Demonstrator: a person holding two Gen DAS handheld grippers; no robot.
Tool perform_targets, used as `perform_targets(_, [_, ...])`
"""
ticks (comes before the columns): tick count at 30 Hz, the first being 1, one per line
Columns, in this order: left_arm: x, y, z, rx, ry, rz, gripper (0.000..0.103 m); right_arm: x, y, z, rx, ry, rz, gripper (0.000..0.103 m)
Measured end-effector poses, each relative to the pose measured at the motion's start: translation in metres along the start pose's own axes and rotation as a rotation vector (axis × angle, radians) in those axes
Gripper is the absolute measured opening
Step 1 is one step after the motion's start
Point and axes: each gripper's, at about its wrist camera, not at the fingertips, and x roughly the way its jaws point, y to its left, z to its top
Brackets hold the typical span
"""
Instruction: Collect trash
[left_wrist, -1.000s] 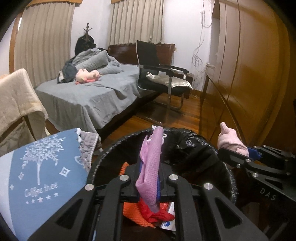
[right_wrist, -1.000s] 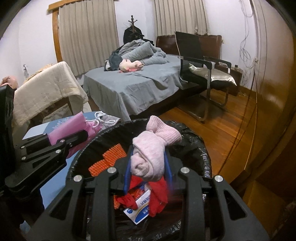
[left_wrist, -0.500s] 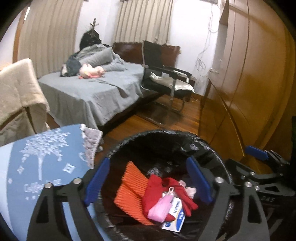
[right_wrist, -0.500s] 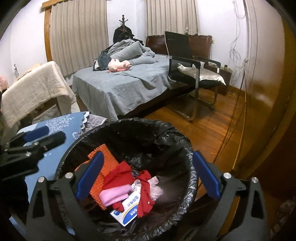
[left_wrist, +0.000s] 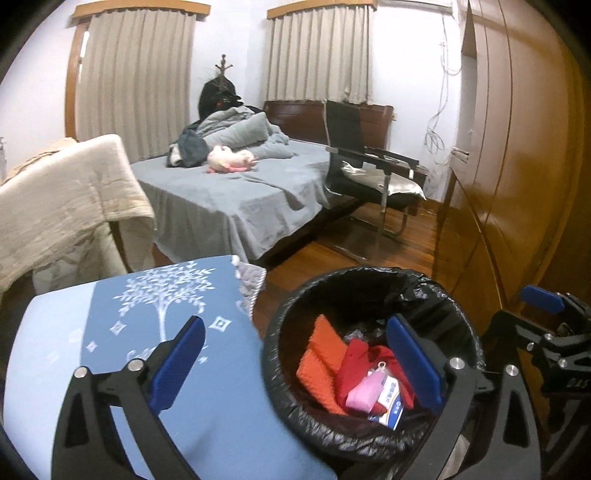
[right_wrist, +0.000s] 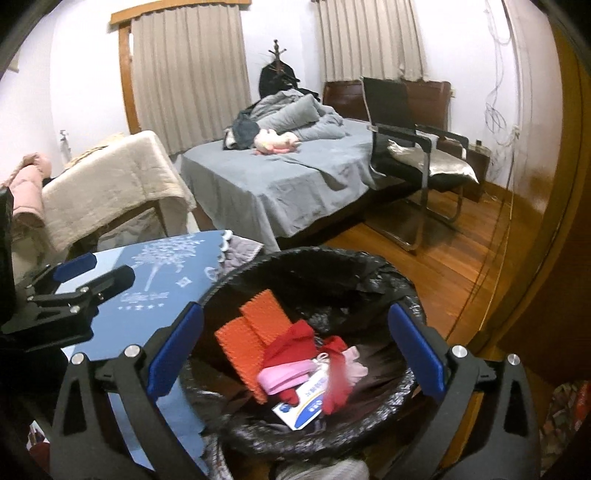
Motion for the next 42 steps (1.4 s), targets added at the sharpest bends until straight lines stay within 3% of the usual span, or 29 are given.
perform_targets(8, [-0.033, 0.014, -0.009, -0.031, -0.024, 0.058, 0.097, -0.021, 0.021, 0.006, -0.009, -0.016, 0.029, 0.098])
perform_targets(22, [-0.079, 0.020, -0.006, -0.042, -0.077, 0.090, 0.097, -0.043, 0.049, 0.015, -0.033, -0.011, 0.066, 0.097])
perform_targets(42, [-0.105, 0.024, -0.001, -0.043, -0.121, 0.114, 0.097, -0.053, 0.070, 0.022, -0.072, -0.033, 0.076, 0.097])
